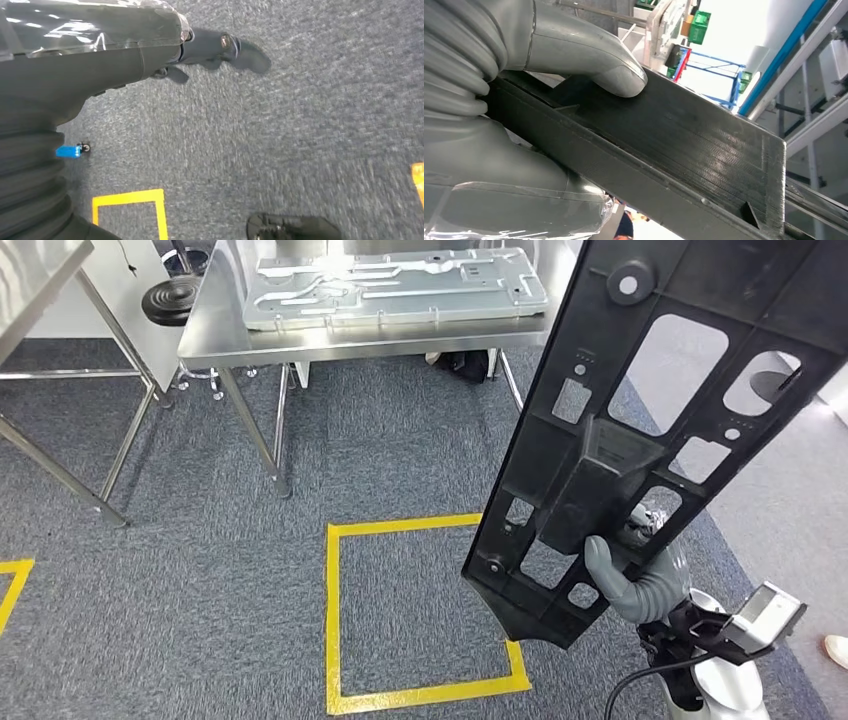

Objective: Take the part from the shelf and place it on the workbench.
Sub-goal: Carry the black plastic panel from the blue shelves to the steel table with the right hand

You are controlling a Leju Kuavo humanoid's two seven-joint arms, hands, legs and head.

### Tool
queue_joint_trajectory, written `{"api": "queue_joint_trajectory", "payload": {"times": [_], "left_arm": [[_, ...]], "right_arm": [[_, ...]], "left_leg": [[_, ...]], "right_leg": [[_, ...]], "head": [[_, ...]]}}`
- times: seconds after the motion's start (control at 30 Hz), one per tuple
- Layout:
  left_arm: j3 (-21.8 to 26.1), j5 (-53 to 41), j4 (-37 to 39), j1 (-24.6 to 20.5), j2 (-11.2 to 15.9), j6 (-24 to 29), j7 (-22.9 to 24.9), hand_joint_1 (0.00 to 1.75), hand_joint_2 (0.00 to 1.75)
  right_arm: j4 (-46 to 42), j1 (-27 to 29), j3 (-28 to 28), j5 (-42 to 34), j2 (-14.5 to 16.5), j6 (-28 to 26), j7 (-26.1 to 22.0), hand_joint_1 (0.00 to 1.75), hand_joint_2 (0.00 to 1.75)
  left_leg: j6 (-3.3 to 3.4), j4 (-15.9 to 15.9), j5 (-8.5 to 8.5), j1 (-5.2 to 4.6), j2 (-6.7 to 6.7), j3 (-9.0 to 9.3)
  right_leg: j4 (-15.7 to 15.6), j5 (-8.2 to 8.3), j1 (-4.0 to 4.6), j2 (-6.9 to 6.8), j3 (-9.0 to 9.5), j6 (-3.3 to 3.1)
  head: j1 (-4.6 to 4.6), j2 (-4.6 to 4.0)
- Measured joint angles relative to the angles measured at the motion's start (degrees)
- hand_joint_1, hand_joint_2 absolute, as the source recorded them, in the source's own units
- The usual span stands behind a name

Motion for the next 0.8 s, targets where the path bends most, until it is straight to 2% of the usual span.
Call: {"api": "queue_joint_trajectory", "payload": {"times": [0.07,0.13,0.17,0.23,0.27,0.3,0.33,0.37,0.43,0.47,0.53,0.6,0.63,0.67,0.73,0.77,0.8], "left_arm": [[0.02,0.02,0.00,0.01,0.01,0.02,0.06,0.00,1.75],[0.03,0.04,0.00,-0.05,0.02,0.05,0.09,0.00,1.75],[0.03,0.05,0.00,-0.08,0.02,0.06,0.09,0.00,1.75],[0.03,0.05,0.00,-0.05,0.00,0.05,0.10,0.00,1.75],[0.04,0.05,0.00,0.00,-0.01,0.04,0.11,0.00,1.75],[0.04,0.05,0.00,0.03,-0.01,0.04,0.12,0.00,1.75],[0.05,0.07,0.00,0.04,-0.01,0.02,0.12,0.00,1.75],[0.05,0.10,0.00,0.03,-0.02,0.01,0.13,0.00,1.75],[0.05,0.24,0.00,-0.01,-0.02,-0.02,0.18,0.00,1.75],[0.05,0.34,0.00,-0.03,-0.02,-0.02,0.23,0.00,1.75],[0.05,0.50,0.00,-0.05,-0.05,-0.02,0.36,0.00,1.75],[0.05,0.60,0.00,-0.10,-0.07,0.03,0.46,0.00,1.75],[0.05,0.63,0.00,-0.13,-0.07,0.08,0.50,0.00,1.75],[0.05,0.66,0.00,-0.14,-0.07,0.11,0.55,0.00,1.75],[0.05,0.68,0.00,-0.06,-0.07,0.15,0.65,0.00,1.75],[0.05,0.64,0.00,-0.01,-0.07,0.14,0.68,0.00,1.75],[0.05,0.60,0.00,0.03,-0.08,0.13,0.70,0.00,1.75]], "right_arm": [[0.09,-0.17,0.01,-0.08,-0.02,-0.01,0.11,1.71,1.75],[0.15,-0.49,-0.01,-0.17,-0.05,-0.01,0.15,1.71,1.75],[0.21,-0.62,-0.01,-0.19,-0.06,-0.01,0.15,1.71,1.75],[0.46,-0.76,0.00,-0.20,-0.07,-0.01,0.18,1.71,1.75],[0.62,-0.78,0.01,-0.20,-0.07,-0.01,0.20,1.71,1.75],[0.79,-0.88,0.01,-0.19,-0.08,0.01,0.23,1.71,1.75],[0.96,-1.12,0.01,-0.20,-0.08,0.03,0.31,1.71,1.75],[1.16,-1.53,0.01,-0.24,-0.11,0.07,0.44,1.71,1.75],[1.79,-2.82,0.02,-0.45,-0.26,0.23,0.89,1.71,1.75],[2.20,-3.56,0.02,-0.63,-0.40,0.30,1.16,1.71,1.75],[3.20,-5.17,0.04,-0.99,-0.71,0.47,1.71,1.71,1.75],[4.24,-6.94,0.07,-1.21,-1.01,0.71,2.23,1.71,1.75],[4.79,-7.98,0.07,-1.25,-1.14,0.85,2.49,1.71,1.75],[5.33,-9.01,0.08,-1.26,-1.24,0.95,2.75,1.71,1.75],[6.53,-10.95,0.10,-1.26,-1.47,1.03,3.30,1.71,1.75],[7.14,-11.68,0.11,-1.26,-1.61,1.01,3.58,1.71,1.75],[7.71,-12.29,0.11,-1.27,-1.82,0.97,3.83,1.71,1.75]], "left_leg": [[0.59,-0.40,0.09,0.09,0.01,0.26],[1.15,-1.05,0.27,0.31,0.07,0.76],[1.35,-1.19,0.25,0.36,0.11,0.94],[1.54,-1.19,0.05,0.34,0.19,1.05],[1.55,-1.17,-0.08,0.33,0.21,1.14],[1.51,-1.14,-0.22,0.34,0.21,1.29],[1.42,-1.11,-0.42,0.35,0.19,1.54],[1.28,-1.07,-0.66,0.36,0.18,1.87],[0.81,-0.95,-1.14,0.21,0.18,2.27],[0.53,-0.89,-1.30,0.13,0.21,2.29],[-0.09,-0.90,-1.42,0.08,0.34,2.23],[-0.72,-0.27,-2.05,0.16,0.41,2.07],[-0.96,1.36,-3.04,0.18,0.39,1.37],[-1.17,4.28,-4.58,0.24,0.36,-0.02],[-1.41,12.38,-7.91,0.33,0.33,-4.18],[-1.48,15.42,-8.64,0.37,0.33,-5.90],[-1.48,16.46,-8.22,0.38,0.33,-6.72]], "right_leg": [[-0.07,-0.21,-0.16,-0.01,0.17,0.71],[2.60,-1.84,-0.31,-0.20,-0.92,1.40],[5.83,-3.40,-0.47,-0.31,-2.53,1.69],[13.86,-6.40,-0.67,-0.40,-7.01,2.17],[16.31,-6.70,-0.78,-0.46,-8.62,2.33],[16.60,-5.84,-0.87,-0.53,-9.17,2.42],[14.29,-3.82,-0.97,-0.61,-8.41,2.43],[10.17,-1.25,-1.06,-0.74,-6.67,2.37],[2.73,1.89,-0.96,-0.92,-3.32,1.93],[0.91,2.31,-0.79,-0.94,-2.59,1.64],[0.39,2.09,-0.47,-0.78,-2.63,0.89],[0.11,2.12,-0.66,-0.73,-2.44,0.16],[-0.08,2.13,-0.78,-0.74,-2.28,-0.23],[-0.22,2.11,-0.85,-0.77,-2.11,-0.56],[-0.22,1.95,-0.65,-0.78,-2.00,-0.98],[-0.19,1.88,-0.56,-0.76,-1.92,-1.05],[-0.16,1.79,-0.50,-0.74,-1.81,-1.07]], "head": [[0.00,0.00],[0.00,0.00],[0.00,0.00],[0.00,0.00],[0.00,0.00],[0.00,0.00],[0.00,0.01],[0.00,0.01],[0.00,0.01],[0.00,0.01],[0.00,0.01],[0.00,0.00],[0.00,0.00],[0.00,0.00],[0.00,0.00],[0.00,0.01],[0.00,0.01]]}}
